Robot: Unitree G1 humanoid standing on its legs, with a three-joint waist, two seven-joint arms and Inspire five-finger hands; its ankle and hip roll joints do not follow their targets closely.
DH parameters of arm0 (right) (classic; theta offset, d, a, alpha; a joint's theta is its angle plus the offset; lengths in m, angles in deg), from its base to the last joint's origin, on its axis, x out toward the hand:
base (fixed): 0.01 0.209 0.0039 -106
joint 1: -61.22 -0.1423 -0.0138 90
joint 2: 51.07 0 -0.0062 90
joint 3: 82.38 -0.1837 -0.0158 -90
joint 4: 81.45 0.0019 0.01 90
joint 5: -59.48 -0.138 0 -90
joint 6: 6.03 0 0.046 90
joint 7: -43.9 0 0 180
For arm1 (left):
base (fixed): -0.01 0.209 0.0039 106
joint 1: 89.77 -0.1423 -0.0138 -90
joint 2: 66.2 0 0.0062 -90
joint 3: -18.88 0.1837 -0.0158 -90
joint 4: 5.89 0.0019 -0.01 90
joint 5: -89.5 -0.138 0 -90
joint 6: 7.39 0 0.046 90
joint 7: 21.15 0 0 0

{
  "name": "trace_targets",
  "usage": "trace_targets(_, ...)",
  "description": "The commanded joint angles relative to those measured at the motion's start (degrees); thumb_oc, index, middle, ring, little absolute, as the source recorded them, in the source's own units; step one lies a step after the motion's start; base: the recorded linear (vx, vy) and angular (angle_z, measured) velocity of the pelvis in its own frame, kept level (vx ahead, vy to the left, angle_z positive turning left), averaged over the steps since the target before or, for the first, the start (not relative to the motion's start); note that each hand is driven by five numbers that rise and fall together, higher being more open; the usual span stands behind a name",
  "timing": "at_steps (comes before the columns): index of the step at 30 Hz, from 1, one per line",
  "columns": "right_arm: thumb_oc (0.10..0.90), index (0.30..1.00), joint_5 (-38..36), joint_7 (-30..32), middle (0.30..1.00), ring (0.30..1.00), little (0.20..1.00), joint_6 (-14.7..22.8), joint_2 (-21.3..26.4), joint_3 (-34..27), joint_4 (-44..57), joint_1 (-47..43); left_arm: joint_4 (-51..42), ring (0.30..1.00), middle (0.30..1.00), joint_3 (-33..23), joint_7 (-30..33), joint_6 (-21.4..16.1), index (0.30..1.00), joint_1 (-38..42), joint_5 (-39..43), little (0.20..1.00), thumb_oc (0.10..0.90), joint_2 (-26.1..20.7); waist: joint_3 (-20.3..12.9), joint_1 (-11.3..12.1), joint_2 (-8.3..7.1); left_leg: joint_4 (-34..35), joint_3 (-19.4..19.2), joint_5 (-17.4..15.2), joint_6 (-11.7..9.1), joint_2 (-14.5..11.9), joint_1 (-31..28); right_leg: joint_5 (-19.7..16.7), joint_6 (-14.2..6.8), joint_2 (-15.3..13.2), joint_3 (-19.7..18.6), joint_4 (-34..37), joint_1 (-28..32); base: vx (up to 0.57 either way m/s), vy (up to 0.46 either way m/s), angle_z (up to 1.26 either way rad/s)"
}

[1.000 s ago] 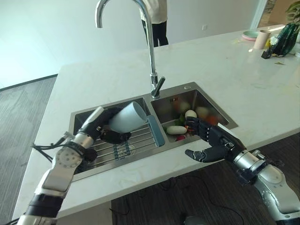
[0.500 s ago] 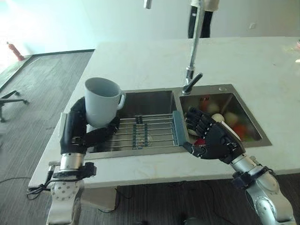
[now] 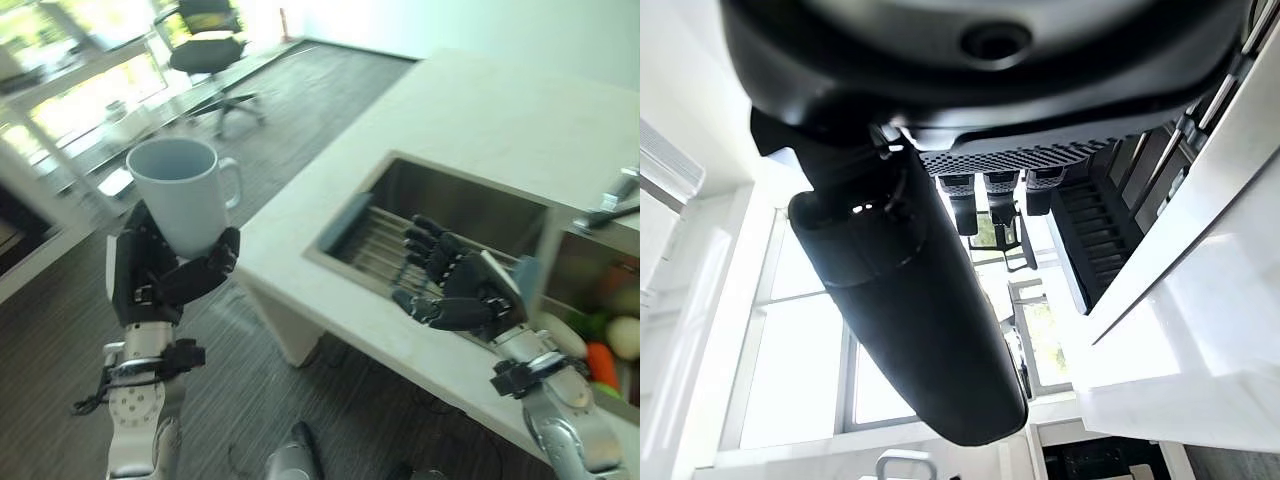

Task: Place the dishes in the dishwasher.

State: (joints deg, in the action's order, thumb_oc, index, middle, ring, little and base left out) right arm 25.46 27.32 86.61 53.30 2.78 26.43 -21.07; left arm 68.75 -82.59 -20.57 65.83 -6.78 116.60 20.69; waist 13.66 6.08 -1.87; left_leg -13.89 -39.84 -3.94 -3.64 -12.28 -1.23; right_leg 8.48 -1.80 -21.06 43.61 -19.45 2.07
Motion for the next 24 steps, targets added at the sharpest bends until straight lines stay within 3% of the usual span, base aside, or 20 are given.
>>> trace_targets(1, 0.8, 0.9, -6.39, -1.28, 0.9, 0.9, 0.9, 11.24, -2.9, -4.75, 4.55, -4.53, -6.73, 0.3, 0.3, -4.0, -3.29, -10.05, 0.3, 3.4, 4.58, 0.3, 0.4, -3.65, -3.32, -3.17, -1.63, -3.3, 8.8, -3.49, -2.01, 0.41, -2.51, 0.47, -4.56, 4.1, -7.84, 2.26, -0.1, -0.08, 0.392, 1.75)
trace_targets(3, 0.8, 0.9, -5.87, -0.68, 0.9, 0.9, 0.9, 12.55, -5.98, -4.95, 4.9, -3.47, -6.79, 0.3, 0.3, -3.56, -5.13, -11.27, 0.3, 2.77, 5.55, 0.3, 0.4, -3.92, -4.03, -3.12, -0.03, -3.3, 11.74, -9.71, -1.34, -0.11, -2.09, -3.14, -7.08, 1.14, -5.78, 2.26, -0.36, -0.03, 0.623, 1.65)
trace_targets(5, 0.8, 0.9, -4.39, 0.78, 0.9, 0.9, 0.9, 13.47, -9.37, -3.82, 6.8, -2.38, -7.81, 0.3, 0.3, -3.58, -4.65, -9.58, 0.3, 4.09, 5.12, 0.3, 0.4, -4.67, -5.34, -2.38, 0.41, -3.3, 15.65, -12.3, -0.68, 2.99, -0.34, -10.58, -10.59, -3.81, -4.45, 2.26, -0.96, 0.14, 0.762, 1.21)
trace_targets(6, 0.8, 0.9, -3.34, 1.06, 0.9, 0.9, 0.9, 13.08, -10.49, -3.32, 7.56, -2.25, -8.01, 0.3, 0.3, -3.82, -4.35, -9.35, 0.3, 4.42, 5.21, 0.3, 0.4, -4.79, -5.52, -1.94, 0.58, -3.3, 16.68, -12.91, 0.03, 4.22, -0.09, -12.61, -11.23, -5.03, -4.02, 2.26, -0.68, 0.18, 0.613, 1.04)
trace_targets(10, 0.8, 0.9, -1.38, 2.41, 0.9, 0.9, 0.9, 12.31, -12.88, -0.86, 8.49, -3.35, -8.32, 0.3, 0.3, -3.45, -1.82, -7.8, 0.3, 6.37, 3.11, 0.3, 0.4, -5.22, -5.59, -0.89, 1.67, -3.3, 19.36, -14.22, 2.53, 7.18, 0.48, -17.37, -11.9, -6.63, -3.08, 2.26, 1.02, 0.14, 0.414, 0.67)
trace_targets(13, 0.8, 0.9, -0.96, 2.26, 0.9, 0.9, 0.9, 12.02, -13.43, -0.45, 9.1, -3.17, -8.05, 0.3, 0.3, -2.91, -0.79, -6.96, 0.3, 7.5, 1.95, 0.3, 0.4, -5.69, -5.59, -1.02, 2.59, -3.3, 23.16, -13.78, 3.92, 8.27, 1.42, -17.95, -11.17, -3.43, -6.07, 2.0, 2.62, 0.13, 0.241, 0.71)
trace_targets(14, 0.8, 0.9, -0.44, 3.02, 0.9, 0.9, 0.9, 12.22, -13.21, -0.42, 9.13, -3.0, -7.79, 0.3, 0.3, -2.14, -0.64, -7.36, 0.3, 7.58, 1.29, 0.3, 0.4, -5.52, -5.45, -1.81, 2.82, -3.3, 25.25, -13.39, 4.42, 8.42, 1.95, -16.04, -10.16, -0.34, -9.86, 1.97, 2.06, 0.1, 0.038, 0.91)
trace_targets(15, 0.8, 0.9, -0.88, 5.1, 0.9, 0.9, 0.9, 12.51, -11.87, -1.47, 8.98, -2.26, -7.12, 0.3, 0.3, -0.6, -1.68, -7.82, 0.3, 7.98, 1.89, 0.3, 0.4, -5.6, -5.31, -3.63, 2.1, -3.3, 29.57, -13.1, 4.95, 9.83, 3.04, -8.57, -7.95, 6.7, -18.49, 2.26, -0.64, 0.03, -0.055, 0.56)
trace_targets(16, 0.8, 0.9, -1.7, 5.67, 0.9, 0.9, 0.9, 12.7, -11.12, -2.39, 8.83, -1.61, -6.68, 0.3, 0.3, 0.19, -2.35, -7.97, 0.3, 8.3, 2.21, 0.3, 0.4, -5.38, -5.42, -4.61, 1.53, -3.3, 30.89, -11.8, 5.05, 10.59, 4.35, -6.66, -6.29, 9.05, -20.68, 2.26, -2.47, 0.04, -0.131, 0.98)
trace_targets(17, 0.8, 0.9, -3.07, 5.75, 0.9, 0.9, 0.9, 13.15, -9.83, -3.57, 8.12, -1.19, -6.57, 0.3, 0.3, 1.01, -2.63, -8.15, 0.3, 8.49, 1.96, 0.3, 0.4, -4.92, -5.59, -5.67, 0.53, -3.3, 32.28, -11.37, 4.74, 11.65, 4.76, -3.02, -6.03, 10.1, -25.59, 2.26, -4.86, 0.0, -0.096, 2.0)
trace_targets(21, 0.8, 0.9, -5.83, 2.52, 0.9, 0.9, 0.9, 14.01, -8.84, -5.39, 7.03, -0.39, -6.6, 0.3, 0.3, 1.1, -1.84, -10.26, 0.3, 6.86, 1.25, 0.3, 0.4, -4.67, -5.75, -6.11, -0.48, -3.3, 32.99, -11.17, 5.09, 12.42, 5.08, -2.88, -7.18, 10.53, -28.92, 2.26, -6.96, 0.05, -0.098, 1.75)
trace_targets(24, 0.8, 0.9, -6.05, 2.86, 0.9, 0.9, 0.9, 14.35, -7.47, -3.65, 6.53, -2.81, -6.89, 0.3, 0.3, 1.83, 0.88, -11.73, 0.3, 5.62, 0.3, 0.3, 0.4, -4.7, -6.11, -4.32, -0.36, -3.3, 32.05, -10.86, 4.04, 11.19, 4.53, 0.83, -6.54, 10.49, -26.4, 2.26, -4.68, -0.01, -0.141, -0.16)
